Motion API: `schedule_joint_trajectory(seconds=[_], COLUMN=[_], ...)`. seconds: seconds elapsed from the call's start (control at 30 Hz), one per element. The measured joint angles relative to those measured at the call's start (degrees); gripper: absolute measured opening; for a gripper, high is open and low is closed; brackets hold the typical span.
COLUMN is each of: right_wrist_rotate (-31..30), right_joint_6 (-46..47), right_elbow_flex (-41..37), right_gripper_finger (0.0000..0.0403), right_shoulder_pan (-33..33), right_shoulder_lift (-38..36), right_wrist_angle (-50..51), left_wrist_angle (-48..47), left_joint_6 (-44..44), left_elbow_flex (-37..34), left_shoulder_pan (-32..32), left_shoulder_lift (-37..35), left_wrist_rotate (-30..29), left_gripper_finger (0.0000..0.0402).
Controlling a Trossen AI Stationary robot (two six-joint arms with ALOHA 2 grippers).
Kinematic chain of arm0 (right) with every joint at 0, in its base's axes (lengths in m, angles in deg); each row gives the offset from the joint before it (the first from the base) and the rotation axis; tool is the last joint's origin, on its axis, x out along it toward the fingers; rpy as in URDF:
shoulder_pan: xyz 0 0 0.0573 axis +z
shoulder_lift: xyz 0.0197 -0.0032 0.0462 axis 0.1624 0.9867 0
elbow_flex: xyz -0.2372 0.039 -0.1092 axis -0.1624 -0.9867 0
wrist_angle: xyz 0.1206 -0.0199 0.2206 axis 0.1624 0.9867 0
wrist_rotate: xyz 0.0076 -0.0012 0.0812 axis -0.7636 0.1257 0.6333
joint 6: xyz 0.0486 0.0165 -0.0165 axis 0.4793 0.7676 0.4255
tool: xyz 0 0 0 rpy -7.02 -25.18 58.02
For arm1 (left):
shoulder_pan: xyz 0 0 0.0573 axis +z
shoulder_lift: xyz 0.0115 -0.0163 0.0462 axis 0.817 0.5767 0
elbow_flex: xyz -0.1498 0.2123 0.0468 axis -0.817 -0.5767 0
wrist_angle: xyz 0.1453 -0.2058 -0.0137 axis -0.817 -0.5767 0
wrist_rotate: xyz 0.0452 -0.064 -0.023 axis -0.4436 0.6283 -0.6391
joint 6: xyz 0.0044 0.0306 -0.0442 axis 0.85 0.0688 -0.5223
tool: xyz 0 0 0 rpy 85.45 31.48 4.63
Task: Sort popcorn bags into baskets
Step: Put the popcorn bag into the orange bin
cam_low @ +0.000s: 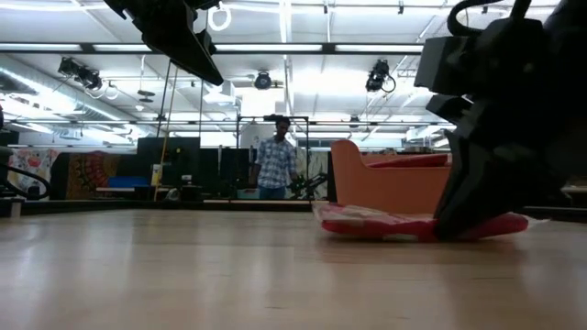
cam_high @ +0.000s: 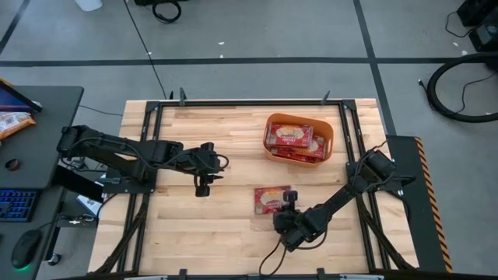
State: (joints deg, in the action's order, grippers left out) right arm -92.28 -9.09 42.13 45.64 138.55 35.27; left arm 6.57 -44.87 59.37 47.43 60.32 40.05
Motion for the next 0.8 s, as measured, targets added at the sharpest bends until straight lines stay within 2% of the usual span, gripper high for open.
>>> schedule_joint_trajectory(seconds=[0.3,0.6,0.8], right_wrist_rotate=[0.7,-4.2,-8.3], right_joint_6=[-1.0,-0.4,5.7], right_elbow_flex=[10.7,21.7,26.7], right_gripper_finger=[0.0005,0.0004,0.0004], right_shoulder_pan=[0.1,0.4,0.3], right_shoulder_lift=[0.2,0.1,0.0], right_wrist_angle=[13.1,31.9,48.6], left_wrist_angle=[0.3,0.3,0.3], left_joint_6=[0.0,0.0,0.0], left_elbow_flex=[0.0,0.0,0.0], left_shoulder_pan=[0.0,0.0,0.0], left_shoulder_lift=[0.0,0.0,0.0], left_wrist_rotate=[0.0,0.0,0.0], left_gripper_finger=[0.0116,0.0116,0.0116])
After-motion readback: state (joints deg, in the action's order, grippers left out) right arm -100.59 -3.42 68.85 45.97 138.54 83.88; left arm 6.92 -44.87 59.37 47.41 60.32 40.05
